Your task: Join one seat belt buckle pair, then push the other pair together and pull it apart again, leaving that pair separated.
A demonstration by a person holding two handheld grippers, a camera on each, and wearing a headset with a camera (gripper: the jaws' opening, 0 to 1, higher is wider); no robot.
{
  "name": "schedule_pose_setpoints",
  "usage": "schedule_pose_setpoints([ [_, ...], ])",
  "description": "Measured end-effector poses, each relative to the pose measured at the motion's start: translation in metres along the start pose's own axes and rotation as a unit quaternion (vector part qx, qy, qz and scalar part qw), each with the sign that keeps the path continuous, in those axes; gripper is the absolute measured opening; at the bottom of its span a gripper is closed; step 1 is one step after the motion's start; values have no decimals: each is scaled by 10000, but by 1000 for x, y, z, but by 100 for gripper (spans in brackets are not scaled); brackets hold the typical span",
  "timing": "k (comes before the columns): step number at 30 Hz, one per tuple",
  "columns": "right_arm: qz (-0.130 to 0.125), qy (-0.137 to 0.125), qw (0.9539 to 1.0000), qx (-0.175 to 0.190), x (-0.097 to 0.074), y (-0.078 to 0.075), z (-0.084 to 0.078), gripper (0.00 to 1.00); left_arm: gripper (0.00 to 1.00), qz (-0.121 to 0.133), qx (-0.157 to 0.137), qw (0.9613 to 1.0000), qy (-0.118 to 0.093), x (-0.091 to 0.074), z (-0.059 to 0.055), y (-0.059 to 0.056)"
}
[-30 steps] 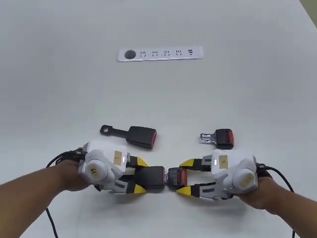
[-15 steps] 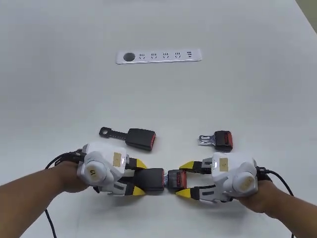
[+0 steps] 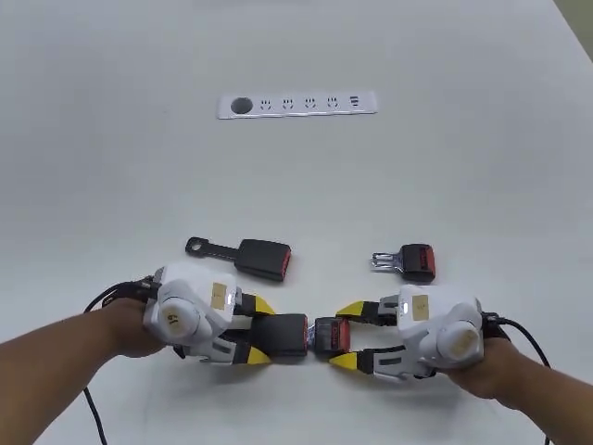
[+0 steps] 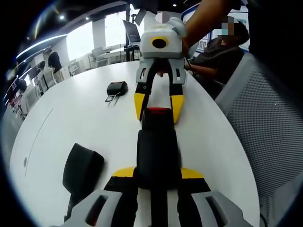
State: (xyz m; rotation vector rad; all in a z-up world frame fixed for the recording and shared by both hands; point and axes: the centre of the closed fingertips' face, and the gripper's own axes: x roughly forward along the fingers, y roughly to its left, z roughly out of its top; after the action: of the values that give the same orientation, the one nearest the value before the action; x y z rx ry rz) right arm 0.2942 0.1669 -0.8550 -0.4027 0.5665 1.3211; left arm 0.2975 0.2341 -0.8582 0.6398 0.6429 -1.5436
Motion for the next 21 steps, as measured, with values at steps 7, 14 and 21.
schedule_pose_setpoints([
  [7,30,-45,10000,54,0,0,0,33,33,-17,-86,10000,15,0,0,0],
  [14,35,90,10000,2,2,1,0,35,34,-49,-78,9998,176,1,1,0],
  [21,-102,8,9972,734,-3,0,4,78,54,27,-665,9969,423,-10,2,-7],
])
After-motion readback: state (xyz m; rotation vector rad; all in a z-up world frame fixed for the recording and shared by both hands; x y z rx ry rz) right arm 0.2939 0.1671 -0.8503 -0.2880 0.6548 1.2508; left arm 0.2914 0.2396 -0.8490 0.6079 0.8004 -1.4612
